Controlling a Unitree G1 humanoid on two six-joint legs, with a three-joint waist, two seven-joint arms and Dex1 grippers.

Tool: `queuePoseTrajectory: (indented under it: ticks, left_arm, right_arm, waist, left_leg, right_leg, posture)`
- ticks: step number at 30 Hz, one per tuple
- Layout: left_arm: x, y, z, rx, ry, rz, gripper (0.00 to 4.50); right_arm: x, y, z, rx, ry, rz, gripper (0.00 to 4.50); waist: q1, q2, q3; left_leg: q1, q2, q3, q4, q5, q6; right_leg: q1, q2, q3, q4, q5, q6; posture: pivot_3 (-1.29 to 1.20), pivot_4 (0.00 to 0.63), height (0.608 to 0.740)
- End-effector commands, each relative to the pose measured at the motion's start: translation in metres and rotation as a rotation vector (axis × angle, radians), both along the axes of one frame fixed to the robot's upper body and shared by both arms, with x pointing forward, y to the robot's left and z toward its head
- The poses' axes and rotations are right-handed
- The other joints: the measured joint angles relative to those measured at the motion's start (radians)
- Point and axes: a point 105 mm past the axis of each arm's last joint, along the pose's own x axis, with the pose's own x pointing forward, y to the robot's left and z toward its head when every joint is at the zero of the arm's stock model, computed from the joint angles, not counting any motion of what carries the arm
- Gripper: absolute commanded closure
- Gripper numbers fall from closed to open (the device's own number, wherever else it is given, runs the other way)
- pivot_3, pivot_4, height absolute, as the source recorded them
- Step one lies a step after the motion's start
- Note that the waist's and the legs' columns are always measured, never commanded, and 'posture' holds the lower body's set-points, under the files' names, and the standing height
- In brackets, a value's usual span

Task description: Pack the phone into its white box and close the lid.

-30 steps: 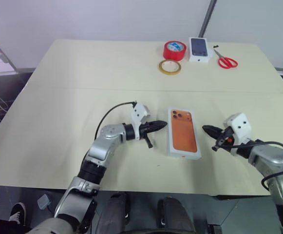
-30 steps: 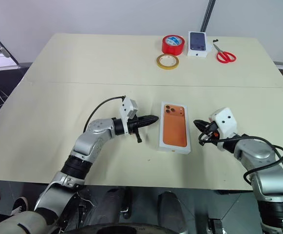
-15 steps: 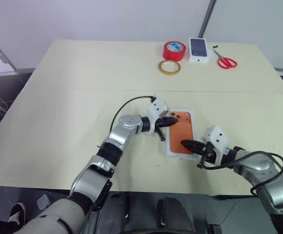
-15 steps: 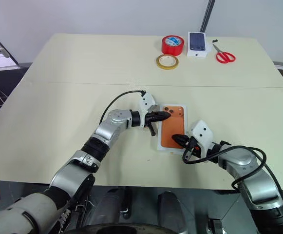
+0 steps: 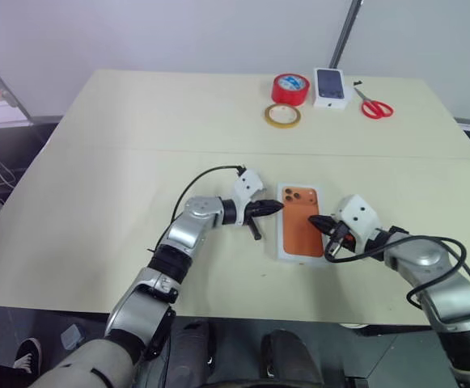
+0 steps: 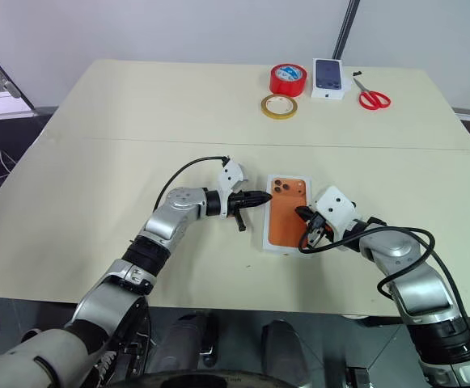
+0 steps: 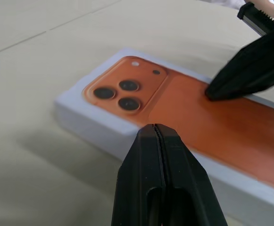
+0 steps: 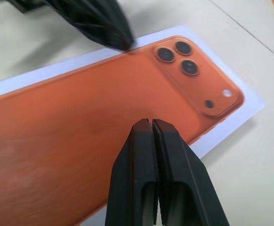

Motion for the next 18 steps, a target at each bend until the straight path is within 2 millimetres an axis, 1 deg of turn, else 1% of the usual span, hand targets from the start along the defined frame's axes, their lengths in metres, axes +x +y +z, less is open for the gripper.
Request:
queuePoseTrajectory:
  ticks: [1,3,4,5,6,7,9,10,12,13,14,16,18]
  left_arm:
    - [-0.002,0.010,0.016,-0.053,-0.013,0.020,4.50]
    - [-0.003,0.017,0.022,-0.065,-0.023,0.033,4.50]
    - [-0.007,0.024,0.030,-0.105,0.014,0.015,4.24]
    - [-0.009,0.031,0.040,-0.134,0.008,0.008,3.92]
    - [-0.011,0.040,0.050,-0.156,-0.006,0.012,3.62]
    - [-0.011,0.049,0.058,-0.163,-0.030,0.032,3.16]
    - [-0.010,0.069,0.068,-0.148,-0.103,0.076,2.19]
    - [-0.010,0.078,0.071,-0.143,-0.109,0.101,1.59]
    - [-0.010,0.097,0.077,-0.132,-0.155,0.158,0.57]
    - [-0.012,0.108,0.073,-0.116,-0.122,0.176,0.05]
    - [-0.015,0.115,0.071,-0.105,-0.104,0.184,0.05]
    - [-0.024,0.130,0.071,-0.099,-0.118,0.183,0.05]
    - [-0.028,0.136,0.073,-0.100,-0.134,0.187,0.05]
  right_arm:
    - [0.003,-0.002,-0.008,-0.004,0.033,-0.005,4.38]
    - [0.005,0.000,-0.004,0.031,0.035,-0.003,4.38]
    - [0.004,0.001,0.002,0.103,0.058,0.003,4.46]
    - [0.000,0.006,0.017,0.247,0.068,0.038,4.21]
    - [-0.001,0.008,0.028,0.305,0.063,0.058,3.91]
    - [-0.002,0.008,0.035,0.309,0.040,0.075,3.58]
    - [0.003,0.002,0.041,0.250,-0.026,0.054,2.64]
    - [0.003,0.001,0.045,0.266,-0.029,0.055,2.07]
    - [0.000,0.000,0.052,0.260,-0.053,0.077,1.00]
    - [-0.003,-0.001,0.055,0.289,-0.036,0.091,0.51]
    - [-0.006,-0.002,0.056,0.317,-0.016,0.099,0.51]
    - [-0.012,-0.008,0.056,0.287,-0.023,0.112,0.51]
    - [-0.015,-0.012,0.055,0.247,-0.038,0.123,0.51]
  waist:
    - [-0.001,0.000,0.000]
    - [-0.001,0.000,0.000]
    - [-0.001,0.000,0.000]
    - [-0.002,0.000,0.000]
    - [-0.002,0.000,0.001]
    - [-0.003,0.001,0.001]
    - [-0.002,0.002,0.001]
    - [-0.003,0.002,0.001]
    - [-0.002,0.002,0.001]
    - [-0.001,0.002,0.001]
    - [-0.001,0.002,0.001]
    - [-0.001,0.002,0.001]
    - [0.001,0.002,0.001]
  left_leg:
    - [0.000,0.000,0.000,0.000,0.000,0.000]
    - [0.000,0.000,0.000,0.000,0.000,0.000]
    - [0.000,0.000,0.000,0.000,0.000,0.000]
    - [0.000,0.000,0.000,0.000,0.000,0.000]
    - [0.000,0.000,0.000,0.000,0.000,0.000]
    - [-0.001,0.001,0.000,0.000,0.000,0.000]
    - [-0.001,0.001,0.000,-0.001,0.000,0.000]
    - [-0.001,0.001,0.000,-0.001,0.000,0.000]
    - [-0.001,0.001,0.000,-0.001,0.000,0.000]
    - [-0.001,0.001,0.000,-0.001,0.000,0.000]
    - [-0.001,0.000,0.000,-0.002,0.000,0.000]
    - [-0.001,0.000,0.000,-0.003,0.000,0.000]
    - [-0.001,0.000,0.000,-0.003,0.000,0.000]
  right_leg:
    - [0.000,0.000,0.000,0.000,0.000,0.000]
    - [-0.001,0.000,0.000,0.000,0.000,0.000]
    - [-0.001,0.000,0.000,0.000,0.000,0.000]
    - [-0.001,0.000,0.000,0.000,0.000,0.000]
    - [-0.001,0.000,0.000,0.000,0.000,0.000]
    - [-0.001,-0.001,0.000,0.000,0.000,0.000]
    - [-0.002,-0.002,0.000,0.000,0.000,0.000]
    - [-0.002,-0.002,0.000,0.000,0.000,0.000]
    - [-0.002,-0.003,0.001,0.000,0.000,0.000]
    - [-0.002,-0.003,0.000,-0.001,0.000,0.000]
    - [-0.002,-0.003,0.000,-0.001,0.000,0.000]
    - [-0.002,-0.004,0.000,-0.002,0.000,0.000]
    - [-0.002,-0.004,0.000,-0.003,0.000,0.000]
  posture:
    - [0.00,0.150,0.728]
    - [0.00,0.150,0.728]
    - [0.00,0.150,0.728]
    - [0.00,0.150,0.728]
    - [0.00,0.150,0.728]
    - [0.00,0.150,0.728]
    - [0.00,0.150,0.728]
    - [0.00,0.150,0.728]
    - [0.00,0.150,0.728]
    - [0.00,0.150,0.728]
    - [0.00,0.150,0.728]
    - [0.00,0.150,0.728]
    - [0.00,0.150,0.728]
